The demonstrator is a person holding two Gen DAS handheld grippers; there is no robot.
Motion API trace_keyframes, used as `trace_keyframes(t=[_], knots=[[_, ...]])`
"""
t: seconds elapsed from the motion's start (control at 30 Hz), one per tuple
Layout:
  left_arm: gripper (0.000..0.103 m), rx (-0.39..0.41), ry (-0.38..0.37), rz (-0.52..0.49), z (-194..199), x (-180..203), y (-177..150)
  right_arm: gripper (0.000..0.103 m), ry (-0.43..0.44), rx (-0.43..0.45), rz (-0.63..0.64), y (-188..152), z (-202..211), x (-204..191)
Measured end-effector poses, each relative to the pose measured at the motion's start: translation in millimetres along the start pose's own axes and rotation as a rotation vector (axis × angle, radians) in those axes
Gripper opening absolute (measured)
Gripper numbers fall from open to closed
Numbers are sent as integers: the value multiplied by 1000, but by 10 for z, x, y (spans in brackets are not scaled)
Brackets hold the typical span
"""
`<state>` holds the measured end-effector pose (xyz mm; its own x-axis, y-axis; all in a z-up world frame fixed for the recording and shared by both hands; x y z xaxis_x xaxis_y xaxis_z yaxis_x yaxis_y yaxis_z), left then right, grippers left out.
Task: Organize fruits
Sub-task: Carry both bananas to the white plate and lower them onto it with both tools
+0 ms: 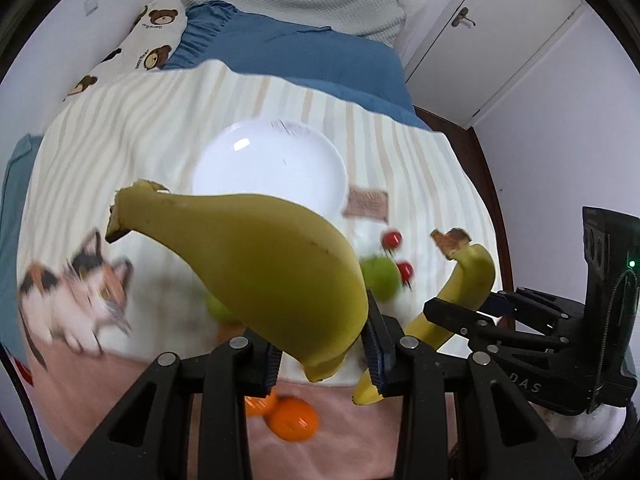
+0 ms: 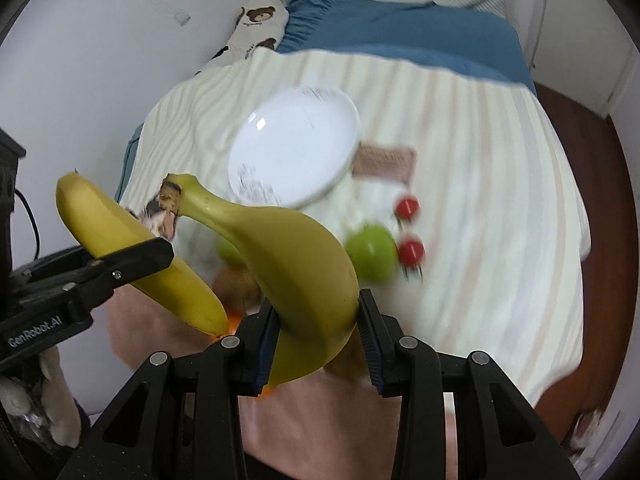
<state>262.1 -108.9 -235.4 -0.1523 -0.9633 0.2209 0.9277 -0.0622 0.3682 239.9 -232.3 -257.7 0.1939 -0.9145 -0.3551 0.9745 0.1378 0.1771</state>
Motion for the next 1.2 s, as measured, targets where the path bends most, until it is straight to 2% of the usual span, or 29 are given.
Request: trace_keyframes(t=[0.13, 0.3, 0.57, 0.77, 1.03, 1.2], knots=[[32, -45, -7, -20, -160, -364, 315, 40, 24, -41, -38, 375, -262, -228], [32, -155, -40, -11, -604, -785, 620, 40, 13, -85, -50, 812, -673, -420], [32, -287, -66, -48, -1205, -1051, 954, 40, -8, -184, -95, 1245, -1336, -359], [32, -380, -76, -82, -1518, -1080, 979, 40, -30, -215, -115, 1402, -1641, -244], [32, -421, -12, -98, -1705, -1175, 949, 40, -80, -259, -153, 1388, -1774, -129], [32, -433, 11, -54, -1757, -1290, 844, 40, -111, -282, -200, 1344, -1779, -73]])
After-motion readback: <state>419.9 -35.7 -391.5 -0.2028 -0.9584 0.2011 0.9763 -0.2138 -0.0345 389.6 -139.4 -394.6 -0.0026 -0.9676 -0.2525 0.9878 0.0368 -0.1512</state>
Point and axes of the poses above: each gripper's, at about its wrist camera, not at the fingertips, and z roughly against the way its jaws point, x to its right, y to its top, the point moved 10 cm from there along -z, roughly the way its jaws point, and after that the axes turned 11 degrees about -z, right-handed, at the moved point
